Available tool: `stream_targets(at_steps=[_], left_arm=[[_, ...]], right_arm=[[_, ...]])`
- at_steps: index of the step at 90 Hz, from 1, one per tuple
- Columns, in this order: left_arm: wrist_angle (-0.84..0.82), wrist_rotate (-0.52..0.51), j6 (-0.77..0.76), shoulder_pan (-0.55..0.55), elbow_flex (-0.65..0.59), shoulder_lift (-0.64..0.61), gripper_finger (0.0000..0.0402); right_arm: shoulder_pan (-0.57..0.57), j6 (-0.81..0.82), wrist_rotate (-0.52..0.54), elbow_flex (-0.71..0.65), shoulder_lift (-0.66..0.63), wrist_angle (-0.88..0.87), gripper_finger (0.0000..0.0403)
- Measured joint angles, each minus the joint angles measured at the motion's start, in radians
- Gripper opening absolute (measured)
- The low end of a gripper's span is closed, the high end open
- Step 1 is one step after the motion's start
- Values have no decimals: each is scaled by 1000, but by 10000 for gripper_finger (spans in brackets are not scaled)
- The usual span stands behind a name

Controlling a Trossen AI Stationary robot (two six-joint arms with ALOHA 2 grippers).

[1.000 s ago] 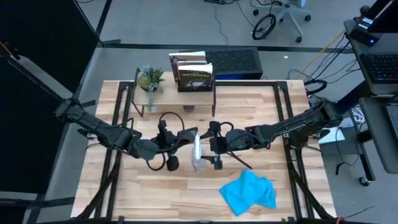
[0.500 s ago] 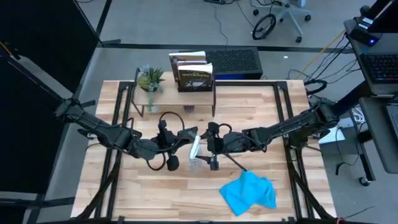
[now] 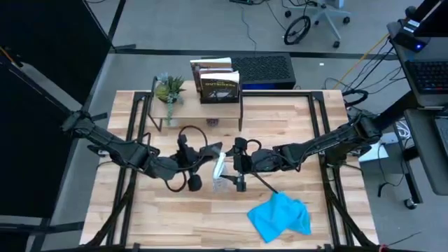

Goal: Apply microfiber cloth
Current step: Spray the back of the black cellphone using the transparent spray bottle

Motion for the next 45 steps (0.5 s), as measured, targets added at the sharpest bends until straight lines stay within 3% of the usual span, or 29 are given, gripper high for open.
stream_targets(at_steps=[45], left_arm=[[-11,-68,31,50,0,-3,6]], right_arm=[[0,0,-4,0,0,-2,309]])
